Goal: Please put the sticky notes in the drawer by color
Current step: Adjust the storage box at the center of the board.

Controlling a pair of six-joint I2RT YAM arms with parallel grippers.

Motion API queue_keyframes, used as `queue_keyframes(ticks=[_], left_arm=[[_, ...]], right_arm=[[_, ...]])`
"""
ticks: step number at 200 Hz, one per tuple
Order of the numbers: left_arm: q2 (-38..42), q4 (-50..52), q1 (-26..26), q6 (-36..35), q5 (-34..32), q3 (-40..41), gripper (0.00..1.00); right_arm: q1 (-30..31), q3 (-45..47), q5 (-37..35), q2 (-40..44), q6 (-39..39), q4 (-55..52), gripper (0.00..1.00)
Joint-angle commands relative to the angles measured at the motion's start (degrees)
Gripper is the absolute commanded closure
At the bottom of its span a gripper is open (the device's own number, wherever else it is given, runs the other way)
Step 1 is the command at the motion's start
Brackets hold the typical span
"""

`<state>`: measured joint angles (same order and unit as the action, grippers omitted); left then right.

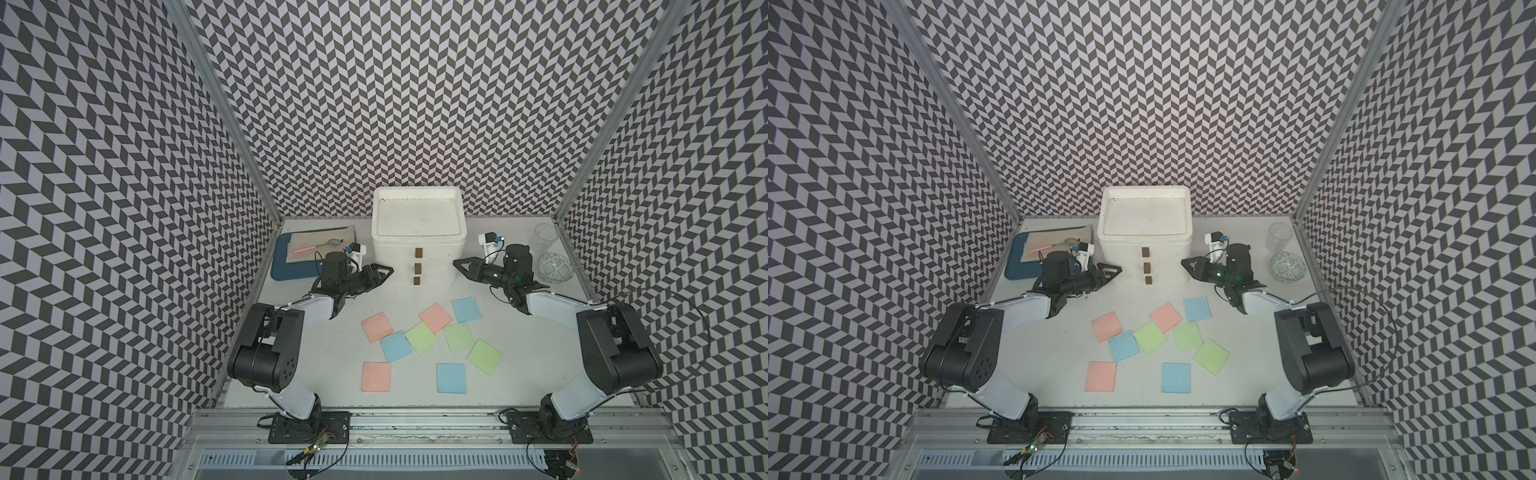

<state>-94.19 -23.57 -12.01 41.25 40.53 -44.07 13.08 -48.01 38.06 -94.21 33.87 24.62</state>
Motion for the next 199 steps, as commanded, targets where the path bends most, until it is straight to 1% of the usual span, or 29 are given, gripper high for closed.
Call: queue_keyframes(ticks=[1, 13, 16, 20, 73, 81, 89, 96, 113, 137, 147, 164, 173, 199], left_arm=[[-0.04, -1.59, -0.29, -0.95, 1.26, -1.61, 0.54], [0.07, -0.84, -0.29, -1.4, 0.67, -1.96, 0.55], [0.14, -0.78, -0.29, -1.6, 0.54, -2.05, 0.58], [0.28, -0.57, -0.29, -1.84, 0.32, -2.22, 0.59], [0.38, 1.56, -0.28, -3.0, -6.18, -3.59, 0.61], [0.32, 2.19, -0.29, -3.35, -7.48, -4.08, 0.63], [0.16, 2.3, -0.29, -3.62, -8.43, -4.35, 0.7], [0.01, 2.79, -0.21, -3.72, -9.41, -4.69, 0.7], [-0.24, 2.81, -0.21, -3.77, -10.78, -5.03, 0.7], [-1.44, 2.35, -0.22, -3.31, -11.0, -5.87, 0.7], [-1.86, 2.05, -0.21, -3.24, -11.1, -6.11, 0.77], [-2.51, 1.72, -0.21, -3.11, -11.4, -6.5, 0.77], [-2.72, 1.68, -0.16, -3.15, -11.74, -6.64, 0.8], [-3.05, 2.46, -0.21, -3.2, -11.84, -7.75, 0.79]], right_arm=[[0.3, -3.13, -2.77, -2.13, -1.64, 1.13, 0.79], [0.28, -4.28, -3.18, -2.81, -2.24, 0.44, 0.79], [0.28, -4.61, -3.3, -3.06, -2.39, 0.33, 0.79], [0.29, -5.06, -3.6, -3.27, -2.5, 0.07, 0.79], [0.26, -9.59, -6.02, -6.44, -3.48, -1.86, 0.79], [0.19, -9.84, -6.08, -6.63, -3.39, -1.86, 0.79], [0.19, -10.04, -5.99, -6.86, -3.28, -1.86, 0.79], [0.21, -10.13, -5.74, -6.87, -3.09, -1.86, 0.78], [0.28, -9.84, -5.53, -6.48, -3.09, -1.86, 0.79], [0.22, -9.21, -5.9, -5.57, -3.29, -2.04, 0.79], [0.27, -8.88, -5.96, -5.09, -3.43, -2.19, 0.79], [0.24, -8.0, -5.98, -4.03, -3.59, -2.63, 0.79], [0.24, -7.12, -5.99, -3.21, -3.72, -2.81, 0.79], [0.35, -2.82, -5.72, 0.22, -3.44, -4.23, 0.79]])
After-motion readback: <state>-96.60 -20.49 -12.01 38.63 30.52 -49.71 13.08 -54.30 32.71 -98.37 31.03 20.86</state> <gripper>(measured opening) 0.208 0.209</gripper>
